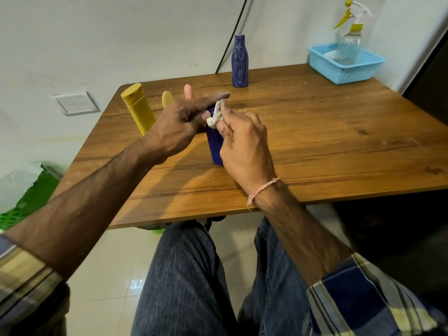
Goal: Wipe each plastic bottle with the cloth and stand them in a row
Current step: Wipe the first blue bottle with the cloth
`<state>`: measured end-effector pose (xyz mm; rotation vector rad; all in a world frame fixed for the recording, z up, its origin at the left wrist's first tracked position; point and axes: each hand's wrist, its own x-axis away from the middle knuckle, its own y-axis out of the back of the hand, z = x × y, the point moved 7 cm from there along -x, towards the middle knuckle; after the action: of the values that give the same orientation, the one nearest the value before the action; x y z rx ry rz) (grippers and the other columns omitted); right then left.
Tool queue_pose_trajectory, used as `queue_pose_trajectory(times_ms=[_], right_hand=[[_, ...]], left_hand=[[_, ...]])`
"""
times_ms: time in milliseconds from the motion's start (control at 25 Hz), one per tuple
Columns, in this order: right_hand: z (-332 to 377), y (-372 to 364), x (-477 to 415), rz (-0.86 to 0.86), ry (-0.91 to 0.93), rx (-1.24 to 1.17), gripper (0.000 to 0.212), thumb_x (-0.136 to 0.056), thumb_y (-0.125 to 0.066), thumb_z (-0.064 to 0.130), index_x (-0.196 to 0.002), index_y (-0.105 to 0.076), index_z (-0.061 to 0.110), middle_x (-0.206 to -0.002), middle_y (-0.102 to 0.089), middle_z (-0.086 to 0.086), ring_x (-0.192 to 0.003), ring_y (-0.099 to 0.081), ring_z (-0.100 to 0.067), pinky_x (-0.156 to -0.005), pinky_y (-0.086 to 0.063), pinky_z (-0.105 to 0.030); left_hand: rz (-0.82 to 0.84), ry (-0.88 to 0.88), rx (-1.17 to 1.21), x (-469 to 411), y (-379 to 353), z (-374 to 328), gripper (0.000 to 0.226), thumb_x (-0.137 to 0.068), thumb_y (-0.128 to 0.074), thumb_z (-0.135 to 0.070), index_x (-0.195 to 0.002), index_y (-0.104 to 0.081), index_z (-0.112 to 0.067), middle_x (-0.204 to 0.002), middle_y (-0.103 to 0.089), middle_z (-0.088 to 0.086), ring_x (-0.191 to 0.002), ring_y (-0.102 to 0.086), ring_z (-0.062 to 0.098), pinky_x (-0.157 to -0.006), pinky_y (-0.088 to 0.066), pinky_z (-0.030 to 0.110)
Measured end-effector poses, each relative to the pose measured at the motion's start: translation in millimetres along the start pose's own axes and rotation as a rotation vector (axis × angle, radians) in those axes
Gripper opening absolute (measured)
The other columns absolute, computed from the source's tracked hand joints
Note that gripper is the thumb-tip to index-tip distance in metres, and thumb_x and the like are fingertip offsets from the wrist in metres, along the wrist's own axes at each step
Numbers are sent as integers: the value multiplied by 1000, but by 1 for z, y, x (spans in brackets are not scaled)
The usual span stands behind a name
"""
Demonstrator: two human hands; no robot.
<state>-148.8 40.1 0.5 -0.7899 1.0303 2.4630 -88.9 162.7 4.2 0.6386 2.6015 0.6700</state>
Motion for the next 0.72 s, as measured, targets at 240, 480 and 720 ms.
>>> queue_pose_trajectory(times_ms=[240,480,720], right_hand=[[-32,2,3,29,-222,-75,27,-84,-79,27,-109,-76,16,-102,-76,1,-94,-69,-11,-79,-59,-29],[-12,15,-20,-92,-201,-172,21,-82,-81,28,-99,-78,17,-90,-77,5,-84,-70,-4,-72,-57,-19],[-47,-7,14,38,-285,-94,28,-82,-81,24,-107,-75,13,-104,-76,-2,-95,-69,-11,-81,-59,-29]], left_hand=[[15,34,1,-4,-2,-4,50,-105,-42,-5,-148,-46,-30,-150,-52,-2,-140,-46,12,-110,-48,43],[59,74,28,-7,-8,-9,59,-102,-38,9,-150,-46,-24,-151,-49,-8,-137,-46,7,-104,-49,22],[59,91,50,-9,-8,-5,64,-101,-32,11,-148,-46,-31,-156,-44,0,-146,-38,15,-114,-42,44]])
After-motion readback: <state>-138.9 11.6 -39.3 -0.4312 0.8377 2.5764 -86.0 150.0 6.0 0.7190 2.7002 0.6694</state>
